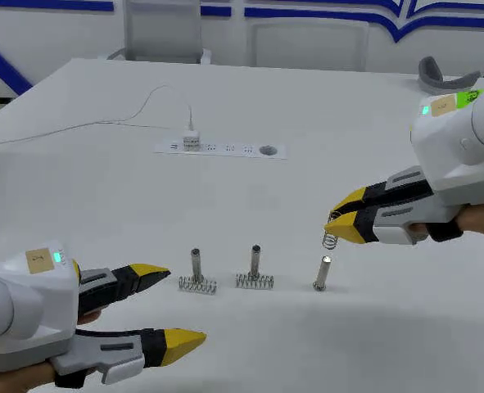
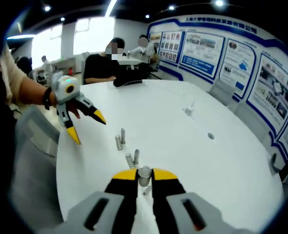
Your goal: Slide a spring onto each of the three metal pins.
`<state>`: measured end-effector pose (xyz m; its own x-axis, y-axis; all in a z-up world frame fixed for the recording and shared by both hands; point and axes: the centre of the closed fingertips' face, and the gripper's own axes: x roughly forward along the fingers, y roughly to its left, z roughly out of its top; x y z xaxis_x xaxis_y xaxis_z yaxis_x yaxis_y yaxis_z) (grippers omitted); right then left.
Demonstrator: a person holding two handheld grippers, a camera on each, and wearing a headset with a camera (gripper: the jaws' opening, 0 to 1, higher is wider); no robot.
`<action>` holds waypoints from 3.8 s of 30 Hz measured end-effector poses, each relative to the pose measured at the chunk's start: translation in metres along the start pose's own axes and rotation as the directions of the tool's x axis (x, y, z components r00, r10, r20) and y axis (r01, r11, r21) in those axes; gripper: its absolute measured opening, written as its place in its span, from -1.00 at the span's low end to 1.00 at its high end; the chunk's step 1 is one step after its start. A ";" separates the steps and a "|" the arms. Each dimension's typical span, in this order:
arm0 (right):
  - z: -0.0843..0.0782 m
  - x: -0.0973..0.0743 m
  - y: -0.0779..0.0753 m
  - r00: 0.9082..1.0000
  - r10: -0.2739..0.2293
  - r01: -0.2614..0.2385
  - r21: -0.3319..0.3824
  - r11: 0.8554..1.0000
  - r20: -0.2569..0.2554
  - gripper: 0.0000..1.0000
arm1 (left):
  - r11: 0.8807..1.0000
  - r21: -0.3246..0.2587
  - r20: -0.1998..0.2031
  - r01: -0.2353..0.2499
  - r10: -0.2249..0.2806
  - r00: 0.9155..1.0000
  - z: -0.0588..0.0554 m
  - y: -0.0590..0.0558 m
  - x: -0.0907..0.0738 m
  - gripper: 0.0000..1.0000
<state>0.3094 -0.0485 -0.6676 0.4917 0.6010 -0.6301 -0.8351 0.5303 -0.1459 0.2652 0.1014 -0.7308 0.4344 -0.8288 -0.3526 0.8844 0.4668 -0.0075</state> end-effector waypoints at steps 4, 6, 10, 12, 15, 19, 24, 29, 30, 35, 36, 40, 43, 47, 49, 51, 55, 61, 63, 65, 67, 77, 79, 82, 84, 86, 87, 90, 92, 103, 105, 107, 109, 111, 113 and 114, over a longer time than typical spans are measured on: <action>-0.005 0.003 -0.004 1.000 -0.011 0.011 0.023 1.000 -0.002 -0.77 | 1.000 -0.003 0.000 -0.001 0.001 1.000 0.000 0.000 0.000 0.15; -0.008 0.005 -0.007 1.000 -0.019 0.020 0.034 0.999 -0.004 -0.77 | 1.000 -0.002 0.000 -0.001 0.001 1.000 -0.001 0.000 0.000 0.15; -0.013 0.010 -0.011 1.000 -0.026 0.026 0.056 0.998 -0.007 -0.77 | 1.000 -0.005 0.001 -0.001 0.001 1.000 -0.002 -0.001 0.001 0.15; -0.015 0.011 -0.012 1.000 -0.026 0.027 0.061 0.998 -0.008 -0.77 | 1.000 -0.006 0.000 -0.001 0.001 1.000 -0.003 0.000 0.001 0.15; -0.018 0.014 -0.013 1.000 -0.028 0.029 0.072 0.997 -0.009 -0.77 | 1.000 -0.008 -0.001 -0.002 0.002 1.000 -0.004 0.000 0.000 0.15; -0.020 0.017 -0.012 1.000 -0.026 0.027 0.077 0.997 -0.013 -0.77 | 1.000 -0.011 -0.002 -0.004 0.004 1.000 -0.005 0.002 0.000 0.14; -0.024 0.022 -0.012 1.000 -0.022 0.024 0.086 0.996 -0.022 -0.77 | 1.000 -0.017 0.000 -0.002 0.002 1.000 -0.007 0.003 0.001 0.14; -0.027 0.025 -0.012 1.000 -0.021 0.023 0.097 0.995 -0.023 -0.77 | 1.000 -0.020 -0.001 0.000 0.000 1.000 -0.008 0.003 0.001 0.14; -0.028 0.025 -0.012 0.999 -0.022 0.025 0.097 0.995 -0.025 -0.77 | 1.000 -0.019 -0.004 0.000 0.000 1.000 -0.009 0.003 0.001 0.13; -0.031 0.026 -0.013 0.999 -0.021 0.024 0.106 0.994 -0.029 -0.77 | 1.000 -0.021 -0.004 0.000 0.000 1.000 -0.010 0.003 0.000 0.13; -0.032 0.027 -0.013 0.999 -0.019 0.022 0.109 0.994 -0.029 -0.77 | 1.000 -0.021 -0.005 0.000 0.000 1.000 -0.010 0.003 0.001 0.13; -0.034 0.028 -0.013 0.999 -0.019 0.023 0.115 0.993 -0.029 -0.77 | 1.000 -0.021 -0.005 0.002 -0.003 1.000 -0.009 0.003 0.001 0.13; -0.037 0.029 -0.013 0.999 -0.019 0.022 0.120 0.992 -0.029 -0.76 | 1.000 -0.020 -0.007 0.003 -0.003 1.000 -0.010 0.002 0.001 0.13; -0.040 0.031 -0.013 0.999 -0.021 0.024 0.126 0.992 -0.027 -0.76 | 1.000 -0.020 -0.009 0.004 -0.004 1.000 -0.010 0.002 0.001 0.12; -0.042 0.033 -0.014 0.999 -0.024 0.027 0.126 0.992 -0.026 -0.76 | 1.000 -0.019 -0.011 0.004 -0.004 1.000 -0.010 0.001 0.001 0.12; -0.044 0.035 -0.014 0.999 -0.024 0.027 0.131 0.991 -0.025 -0.76 | 1.000 -0.020 -0.011 0.003 -0.004 1.000 -0.010 0.002 0.001 0.12; -0.048 0.040 -0.014 0.999 -0.029 0.032 0.131 0.991 -0.027 -0.76 | 1.000 -0.018 -0.013 0.004 -0.004 1.000 -0.009 0.001 0.001 0.11; -0.055 0.047 -0.016 0.999 -0.032 0.037 0.133 0.990 -0.034 -0.76 | 1.000 -0.017 -0.014 0.005 -0.006 1.000 -0.008 -0.001 0.002 0.11; -0.056 0.048 -0.017 0.999 -0.034 0.039 0.135 0.990 -0.035 -0.76 | 1.000 -0.016 -0.016 0.005 -0.006 1.000 -0.008 -0.001 0.002 0.11; -0.057 0.050 -0.017 0.999 -0.035 0.040 0.137 0.990 -0.037 -0.76 | 1.000 -0.016 -0.017 0.005 -0.006 1.000 -0.008 -0.001 0.002 0.11; -0.059 0.051 -0.018 0.999 -0.036 0.041 0.137 0.990 -0.039 -0.76 | 1.000 -0.016 -0.017 0.006 -0.006 1.000 -0.008 -0.001 0.002 0.11; -0.068 0.060 -0.019 0.998 -0.036 0.043 0.152 0.987 -0.052 -0.76 | 1.000 -0.015 -0.019 0.005 -0.006 1.000 -0.009 -0.001 0.001 0.10; -0.070 0.061 -0.019 0.998 -0.036 0.045 0.156 0.987 -0.056 -0.76 | 1.000 -0.017 -0.017 0.005 -0.005 1.000 -0.009 -0.001 0.001 0.10; -0.073 0.064 -0.019 0.997 -0.037 0.046 0.159 0.986 -0.063 -0.76 | 1.000 -0.018 -0.015 0.004 -0.005 1.000 -0.009 -0.001 0.001 0.10; -0.075 0.066 -0.019 0.997 -0.036 0.046 0.159 0.986 -0.067 -0.76 | 1.000 -0.018 -0.016 0.005 -0.005 1.000 -0.009 -0.002 0.001 0.10; -0.077 0.067 -0.019 0.997 -0.036 0.048 0.160 0.986 -0.072 -0.76 | 1.000 -0.018 -0.017 0.005 -0.005 1.000 -0.010 -0.002 0.000 0.10; -0.078 0.067 -0.019 0.996 -0.036 0.048 0.161 0.986 -0.076 -0.76 | 1.000 -0.018 -0.017 0.005 -0.005 1.000 -0.010 -0.002 0.000 0.10; -0.077 0.067 -0.020 0.997 -0.039 0.050 0.170 0.984 -0.072 -0.76 | 1.000 -0.020 -0.016 0.004 -0.004 1.000 -0.011 -0.001 0.000 0.10; -0.077 0.067 -0.020 0.997 -0.039 0.051 0.169 0.984 -0.072 -0.75 | 1.000 -0.021 -0.016 0.004 -0.004 1.000 -0.011 -0.001 0.000 0.10; -0.077 0.065 -0.021 0.997 -0.048 0.057 0.161 0.985 -0.063 -0.65 | 1.000 -0.020 -0.014 0.008 -0.009 1.000 -0.010 -0.002 0.002 0.10; -0.074 0.063 -0.021 0.997 -0.054 0.062 0.158 0.985 -0.056 -0.64 | 1.000 -0.021 -0.013 0.008 -0.008 1.000 -0.010 -0.002 0.002 0.10; -0.068 0.060 -0.020 0.998 -0.058 0.062 0.150 0.987 -0.037 -0.61 | 1.000 -0.021 -0.013 0.007 -0.008 1.000 -0.010 -0.001 0.002 0.10; -0.060 0.057 -0.019 0.998 -0.060 0.062 0.132 0.989 -0.022 -0.61 | 1.000 -0.020 -0.016 0.008 -0.008 1.000 -0.011 -0.001 0.002 0.10; -0.052 0.056 -0.017 0.998 -0.057 0.058 0.106 0.993 -0.010 -0.60 | 1.000 -0.019 -0.016 0.010 -0.010 1.000 -0.011 -0.002 0.002 0.10; -0.045 0.057 -0.013 0.999 -0.049 0.049 0.089 0.995 -0.001 -0.60 | 1.000 -0.018 -0.016 0.011 -0.011 1.000 -0.010 -0.002 0.003 0.10; -0.043 0.057 -0.012 0.999 -0.046 0.046 0.083 0.996 0.002 -0.60 | 1.000 -0.018 -0.015 0.011 -0.012 1.000 -0.010 -0.003 0.003 0.09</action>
<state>0.3370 -0.0457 -0.7345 0.5301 0.5773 -0.6211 -0.7886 0.6048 -0.1110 0.2627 0.1006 -0.7414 0.4213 -0.8294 -0.3669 0.8861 0.4626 -0.0281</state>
